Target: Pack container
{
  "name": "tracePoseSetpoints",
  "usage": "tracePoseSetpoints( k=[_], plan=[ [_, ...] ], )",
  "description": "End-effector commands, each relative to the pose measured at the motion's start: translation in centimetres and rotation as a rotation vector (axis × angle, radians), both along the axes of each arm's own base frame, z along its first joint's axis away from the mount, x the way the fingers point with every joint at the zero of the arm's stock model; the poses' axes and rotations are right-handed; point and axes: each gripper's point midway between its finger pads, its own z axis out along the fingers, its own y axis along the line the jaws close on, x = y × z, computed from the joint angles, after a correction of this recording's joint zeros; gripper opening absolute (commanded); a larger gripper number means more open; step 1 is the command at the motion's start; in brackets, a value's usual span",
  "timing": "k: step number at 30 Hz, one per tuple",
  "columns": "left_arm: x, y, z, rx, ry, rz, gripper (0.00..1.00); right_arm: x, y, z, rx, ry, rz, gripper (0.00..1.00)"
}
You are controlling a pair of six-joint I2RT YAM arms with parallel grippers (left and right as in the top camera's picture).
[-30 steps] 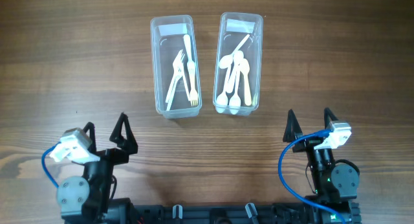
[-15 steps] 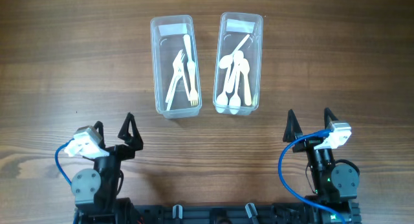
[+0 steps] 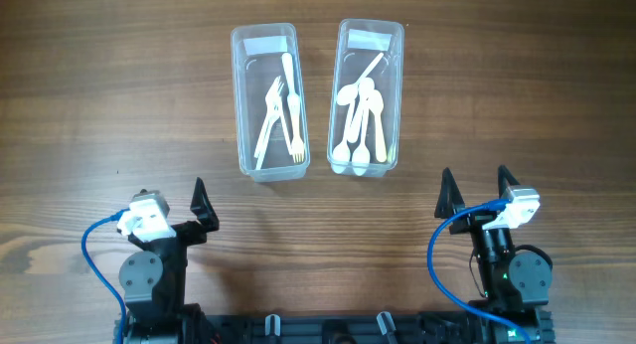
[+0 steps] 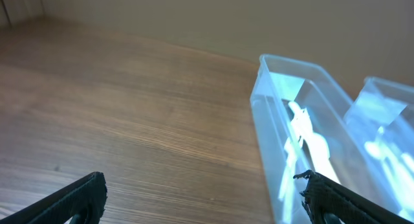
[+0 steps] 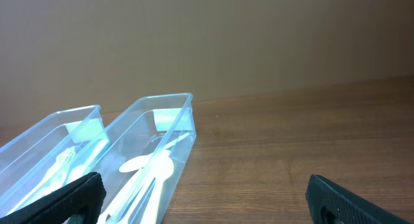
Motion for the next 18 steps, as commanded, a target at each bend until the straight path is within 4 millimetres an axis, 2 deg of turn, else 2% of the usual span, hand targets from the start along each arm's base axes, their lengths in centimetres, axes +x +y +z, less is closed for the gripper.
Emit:
tracePoseSetpoints(
  k=[1,18],
  plan=[
    [0.02,0.03,-0.10,0.235,0.016,-0.049,1.00,-0.09,0.10,0.34,-0.013,-0.017,0.009,1.00],
    [0.02,0.04,-0.12,0.264,0.019,-0.055,1.00,-0.09,0.10,0.35,-0.013,-0.018,0.009,1.00]
  ],
)
